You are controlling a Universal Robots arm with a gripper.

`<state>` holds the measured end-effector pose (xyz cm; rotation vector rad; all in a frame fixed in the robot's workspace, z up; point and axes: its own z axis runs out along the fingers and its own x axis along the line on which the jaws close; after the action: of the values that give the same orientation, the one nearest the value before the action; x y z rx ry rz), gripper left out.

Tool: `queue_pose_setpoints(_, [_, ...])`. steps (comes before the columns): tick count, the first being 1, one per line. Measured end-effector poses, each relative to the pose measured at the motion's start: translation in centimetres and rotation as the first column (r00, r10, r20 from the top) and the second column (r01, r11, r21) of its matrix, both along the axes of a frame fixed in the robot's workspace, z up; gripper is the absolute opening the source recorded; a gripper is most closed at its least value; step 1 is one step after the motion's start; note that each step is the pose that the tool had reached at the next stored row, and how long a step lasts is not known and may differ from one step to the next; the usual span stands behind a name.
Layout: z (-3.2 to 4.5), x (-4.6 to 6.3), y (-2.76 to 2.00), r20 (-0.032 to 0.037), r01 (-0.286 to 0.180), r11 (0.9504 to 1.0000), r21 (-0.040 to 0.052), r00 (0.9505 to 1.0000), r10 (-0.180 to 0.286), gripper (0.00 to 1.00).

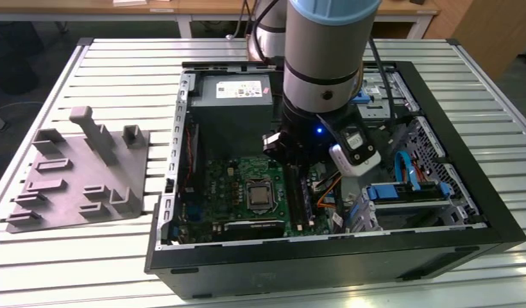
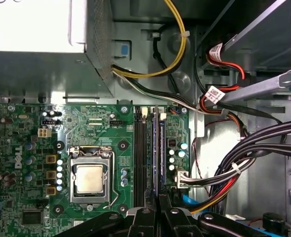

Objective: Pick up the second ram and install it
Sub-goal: 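Insert the second ram into the second slot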

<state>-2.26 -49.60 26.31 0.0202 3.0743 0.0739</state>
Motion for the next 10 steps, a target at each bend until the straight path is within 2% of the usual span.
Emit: queue_pose_setpoints(10, [-0.45, 0.53, -0.01, 0.0000, 0.000, 1.0000, -0.0010, 1.0000, 0.000, 0.14])
